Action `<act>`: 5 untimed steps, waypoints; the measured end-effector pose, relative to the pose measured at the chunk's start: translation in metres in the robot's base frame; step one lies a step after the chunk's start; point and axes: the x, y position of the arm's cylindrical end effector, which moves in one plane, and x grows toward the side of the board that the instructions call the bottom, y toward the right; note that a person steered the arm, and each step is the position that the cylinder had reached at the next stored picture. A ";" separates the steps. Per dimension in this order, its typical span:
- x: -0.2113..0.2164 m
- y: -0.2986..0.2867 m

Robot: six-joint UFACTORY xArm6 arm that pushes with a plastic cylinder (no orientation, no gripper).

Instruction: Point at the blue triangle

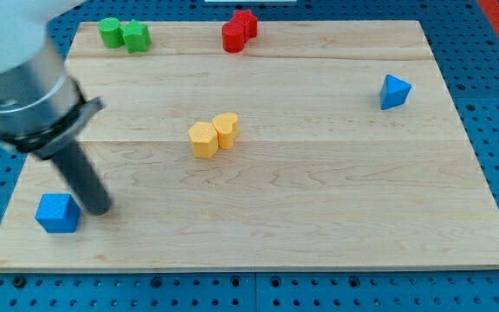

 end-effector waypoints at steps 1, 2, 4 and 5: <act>-0.035 0.109; -0.045 0.194; -0.115 0.408; -0.157 0.453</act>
